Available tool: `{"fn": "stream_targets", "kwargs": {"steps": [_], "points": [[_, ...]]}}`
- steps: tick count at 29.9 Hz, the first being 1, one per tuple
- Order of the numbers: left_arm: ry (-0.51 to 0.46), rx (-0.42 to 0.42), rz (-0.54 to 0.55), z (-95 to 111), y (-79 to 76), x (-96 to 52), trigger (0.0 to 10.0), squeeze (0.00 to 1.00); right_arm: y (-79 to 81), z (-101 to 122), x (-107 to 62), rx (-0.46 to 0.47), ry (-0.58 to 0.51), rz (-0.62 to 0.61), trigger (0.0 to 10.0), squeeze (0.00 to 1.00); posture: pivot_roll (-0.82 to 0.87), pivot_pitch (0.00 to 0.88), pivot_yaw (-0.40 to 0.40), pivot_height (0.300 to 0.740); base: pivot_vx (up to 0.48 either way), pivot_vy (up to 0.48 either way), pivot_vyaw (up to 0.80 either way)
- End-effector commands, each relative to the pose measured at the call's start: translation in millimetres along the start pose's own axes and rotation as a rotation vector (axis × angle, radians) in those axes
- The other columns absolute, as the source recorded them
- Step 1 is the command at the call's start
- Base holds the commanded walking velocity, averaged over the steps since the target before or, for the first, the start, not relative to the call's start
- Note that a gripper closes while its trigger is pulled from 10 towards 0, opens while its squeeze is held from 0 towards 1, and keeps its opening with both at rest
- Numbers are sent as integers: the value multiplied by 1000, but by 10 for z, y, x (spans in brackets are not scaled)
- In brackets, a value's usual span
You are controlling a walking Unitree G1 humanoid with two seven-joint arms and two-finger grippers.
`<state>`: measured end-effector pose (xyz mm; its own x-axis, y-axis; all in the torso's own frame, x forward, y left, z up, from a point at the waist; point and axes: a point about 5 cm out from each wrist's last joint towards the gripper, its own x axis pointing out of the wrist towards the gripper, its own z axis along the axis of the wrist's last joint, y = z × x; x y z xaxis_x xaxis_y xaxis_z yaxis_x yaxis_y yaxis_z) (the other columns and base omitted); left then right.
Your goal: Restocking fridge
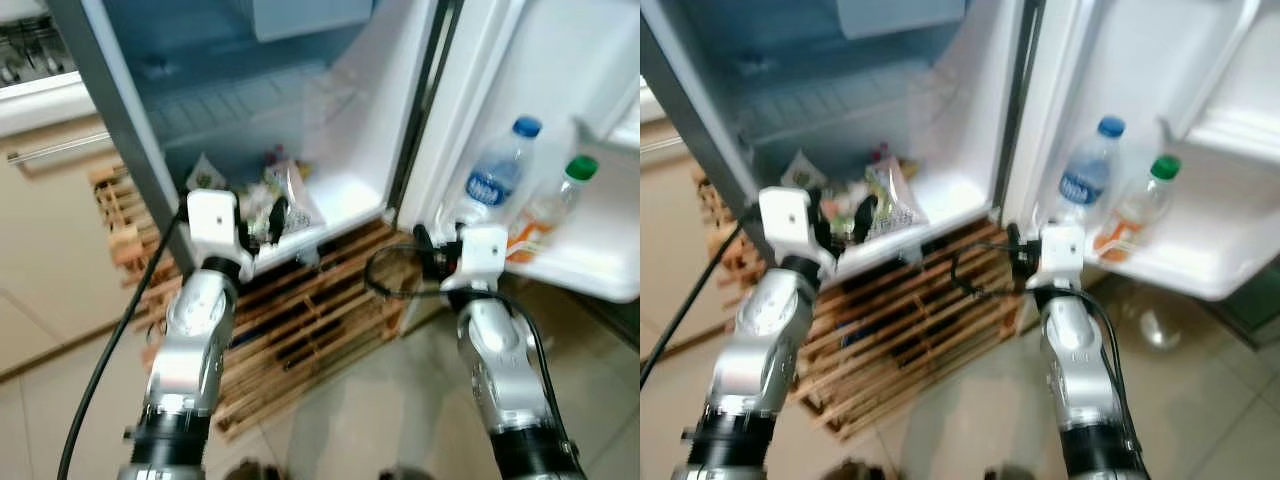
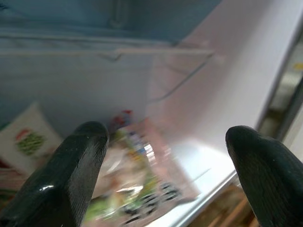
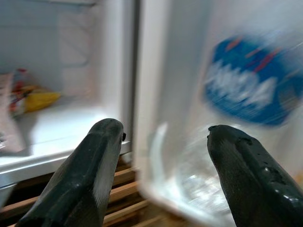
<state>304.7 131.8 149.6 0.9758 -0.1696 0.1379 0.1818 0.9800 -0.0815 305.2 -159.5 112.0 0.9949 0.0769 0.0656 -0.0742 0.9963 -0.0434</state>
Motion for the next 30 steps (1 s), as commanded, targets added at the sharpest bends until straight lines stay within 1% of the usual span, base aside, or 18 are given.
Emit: {"fn": "stream_targets", "kwargs": {"steps": [1, 2, 8, 13, 15, 18, 19, 21, 24, 25, 30], "points": [[-11, -37, -20, -6, -76, -4, 10000, 0, -99, -1, 21, -8, 14, -26, 10000, 114, -116, 0, -20, 740, 0, -480, 0], [-25, -43, -37, 4, -116, -5, 10000, 0, -124, 23, 47, -26, 8, -22, 10000, 114, -117, 0, -24, 740, 0, -480, 0], [-70, -65, -77, 57, -150, -5, 10000, 0, -167, 79, 89, -56, -6, -17, 10000, 78, -139, 0, -19, 740, 0, -471, 0], [-86, -57, -86, 51, -212, -1, 10000, 0, -213, 67, 32, -76, -7, -13, 10000, 75, -168, 0, -24, 740, -153, -409, 0], [-72, -31, -68, 30, -228, 24, 10000, 0, -212, 62, 2, -81, -5, -5, 10000, 82, -169, 0, -30, 740, 0, 0, 0], [-88, -19, -77, 50, -258, 32, 10000, 0, -208, 58, -22, -94, -3, 8, 10000, 75, -166, 0, -39, 740, 0, 0, 0], [-92, 7, -76, 55, -273, 35, 10000, 0, -203, 40, -34, -97, 5, 15, 10000, 78, -154, 0, -47, 740, 0, 0, 0], [-99, 15, -73, 72, -284, 35, 10000, 0, -189, 8, -44, -95, 19, 26, 10000, 75, -142, 0, -52, 740, 0, 0, 0], [-108, 40, -61, 92, -232, 8, 10000, 0, -142, -9, -25, -90, 27, 42, 10000, 71, -123, 0, -57, 740, 0, 0, 0], [-96, 51, -46, 75, -181, -3, 10000, 0, -107, -14, -7, -84, 28, 49, 10000, 71, -116, 0, -58, 740, 0, 0, 0], [-94, 49, -26, 74, -144, -19, 10000, 0, -73, -15, 7, -74, 30, 56, 10000, 67, -102, 0, -60, 740, 0, 0, 0]]}}
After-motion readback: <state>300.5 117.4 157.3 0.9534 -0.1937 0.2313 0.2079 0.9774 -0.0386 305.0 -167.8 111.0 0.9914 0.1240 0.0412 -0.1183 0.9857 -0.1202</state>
